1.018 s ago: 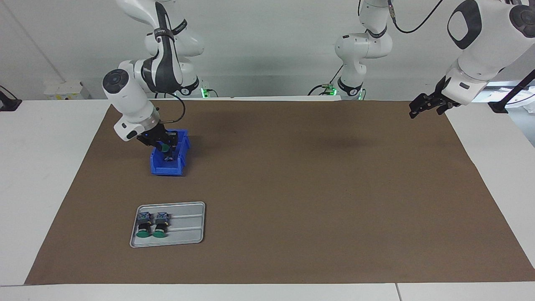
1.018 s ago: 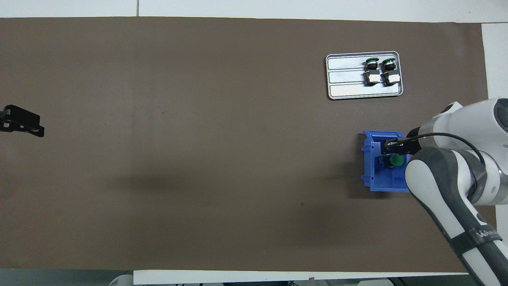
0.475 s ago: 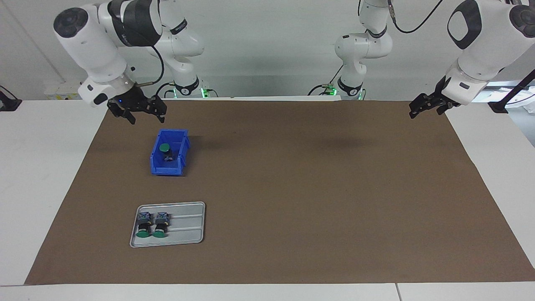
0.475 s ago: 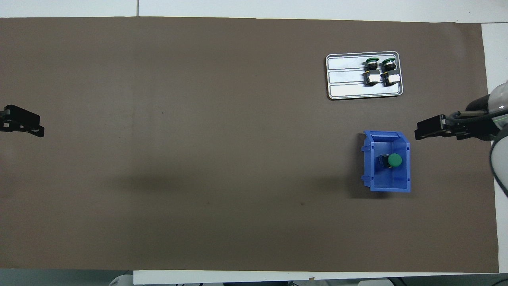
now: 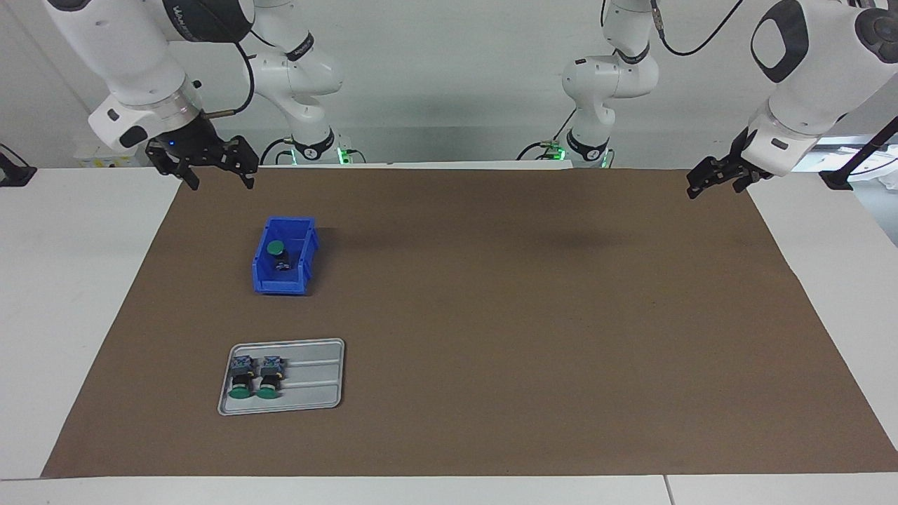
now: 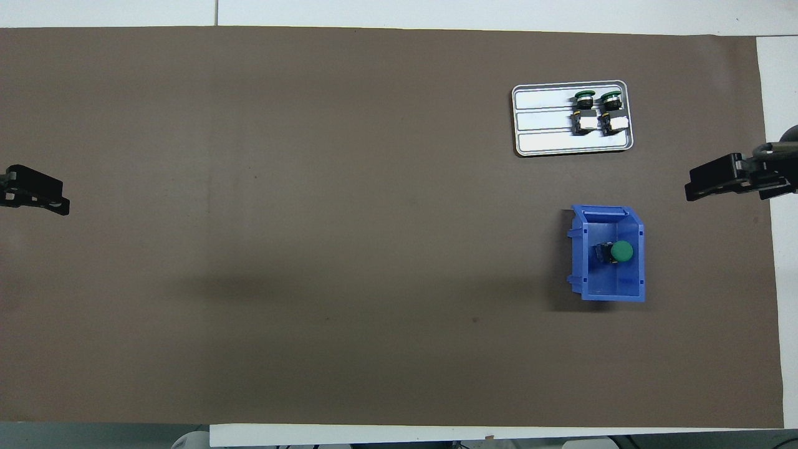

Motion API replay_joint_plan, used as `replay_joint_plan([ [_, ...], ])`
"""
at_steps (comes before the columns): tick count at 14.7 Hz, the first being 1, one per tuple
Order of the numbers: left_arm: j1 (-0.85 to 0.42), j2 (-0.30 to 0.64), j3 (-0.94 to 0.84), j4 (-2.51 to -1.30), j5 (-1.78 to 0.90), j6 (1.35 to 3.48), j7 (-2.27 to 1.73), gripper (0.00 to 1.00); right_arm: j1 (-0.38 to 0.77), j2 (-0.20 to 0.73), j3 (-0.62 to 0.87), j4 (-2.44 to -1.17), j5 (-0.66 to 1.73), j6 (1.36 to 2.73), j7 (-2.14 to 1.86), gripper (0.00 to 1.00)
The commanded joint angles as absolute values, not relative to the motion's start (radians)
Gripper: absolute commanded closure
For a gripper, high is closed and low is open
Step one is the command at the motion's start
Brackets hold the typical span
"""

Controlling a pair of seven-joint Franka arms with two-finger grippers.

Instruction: Place and press button with both arms

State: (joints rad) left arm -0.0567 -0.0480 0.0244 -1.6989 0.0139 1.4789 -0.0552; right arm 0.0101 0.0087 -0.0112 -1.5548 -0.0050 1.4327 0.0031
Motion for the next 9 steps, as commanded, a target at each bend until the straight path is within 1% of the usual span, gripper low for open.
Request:
replay_joint_plan([
  [1, -0.052, -0.066, 0.025, -1.713, 0.006, 1.486, -0.066, 0.00, -0.017, 0.072, -0.002, -1.465, -0.031, 1.385, -0.017, 0.00],
  [3, -0.052, -0.066, 0.025, -1.713, 0.006, 1.488, -0.066, 0.00, -0.021, 0.060, -0.002, -1.477, -0.029, 1.387, -0.015, 0.00],
  [6, -0.051, -0.066, 0.025, -1.713, 0.006, 1.488, -0.066, 0.00, -0.025, 0.006, -0.002, -1.555, -0.031, 1.432, -0.017, 0.00],
  [9, -0.052, -0.066, 0.025, -1.713, 0.006, 1.486, -0.066, 0.00, -0.023, 0.005, -0.002, -1.560, -0.044, 1.439, -0.015, 0.00],
])
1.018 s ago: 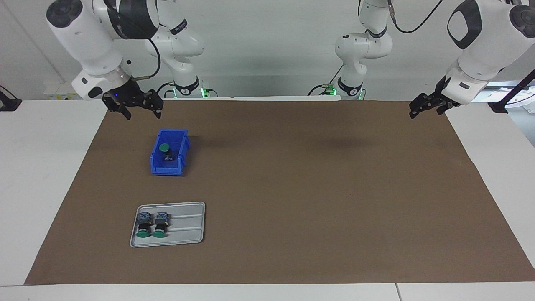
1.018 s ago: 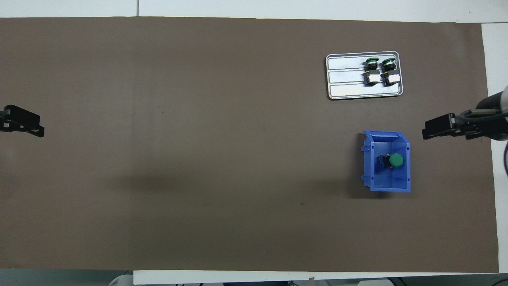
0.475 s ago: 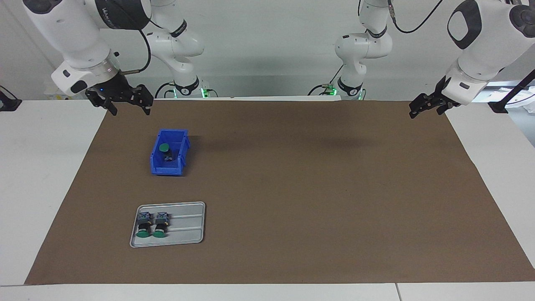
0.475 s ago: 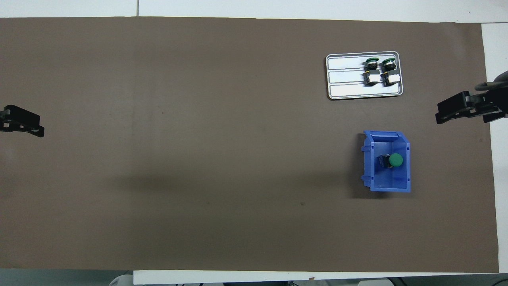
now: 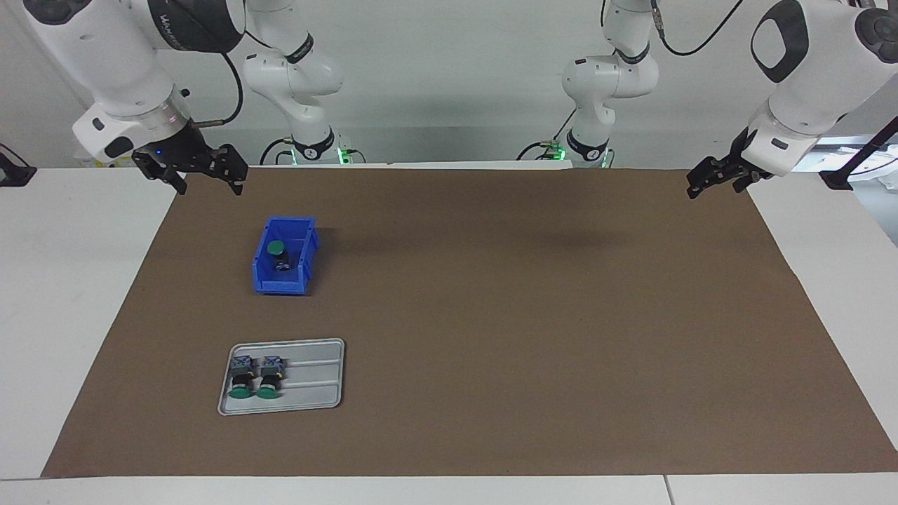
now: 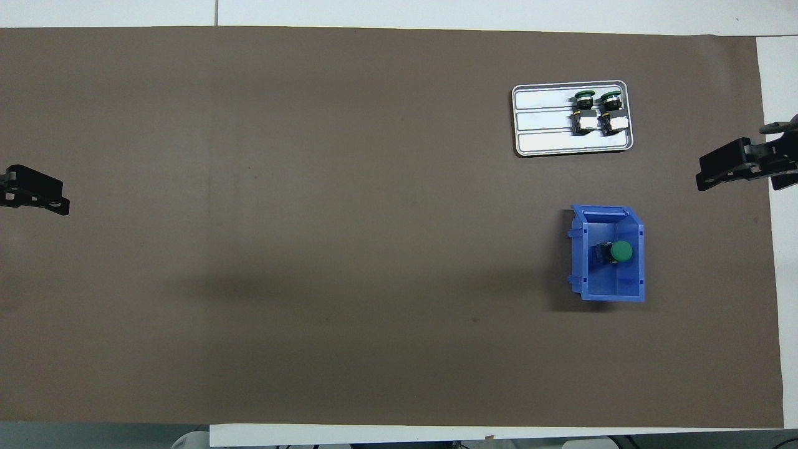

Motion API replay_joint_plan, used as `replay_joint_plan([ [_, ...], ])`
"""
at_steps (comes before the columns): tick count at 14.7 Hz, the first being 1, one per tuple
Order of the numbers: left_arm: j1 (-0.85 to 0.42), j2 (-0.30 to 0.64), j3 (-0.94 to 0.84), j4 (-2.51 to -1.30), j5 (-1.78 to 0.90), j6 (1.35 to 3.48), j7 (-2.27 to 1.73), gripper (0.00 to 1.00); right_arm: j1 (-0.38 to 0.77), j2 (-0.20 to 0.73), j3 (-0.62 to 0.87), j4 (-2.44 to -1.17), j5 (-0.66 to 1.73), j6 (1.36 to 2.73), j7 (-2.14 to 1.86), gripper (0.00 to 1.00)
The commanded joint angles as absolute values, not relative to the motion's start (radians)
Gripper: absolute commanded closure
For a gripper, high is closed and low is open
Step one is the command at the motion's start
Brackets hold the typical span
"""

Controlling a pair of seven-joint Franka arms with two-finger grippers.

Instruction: Place and press button with both arms

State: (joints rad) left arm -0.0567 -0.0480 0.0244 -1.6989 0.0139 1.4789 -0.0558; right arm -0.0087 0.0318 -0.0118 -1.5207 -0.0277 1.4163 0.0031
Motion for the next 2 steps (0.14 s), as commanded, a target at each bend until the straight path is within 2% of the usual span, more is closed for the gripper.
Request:
replay_joint_plan([
  [1, -0.051, -0.066, 0.025, -1.713, 0.006, 1.486, -0.066, 0.00, -0.023, 0.005, -0.002, -1.560, -0.046, 1.439, -0.015, 0.00],
  [2, -0.051, -0.066, 0.025, -1.713, 0.006, 1.488, -0.066, 0.00, -0.023, 0.006, -0.002, -1.560, -0.046, 1.439, -0.015, 0.00],
])
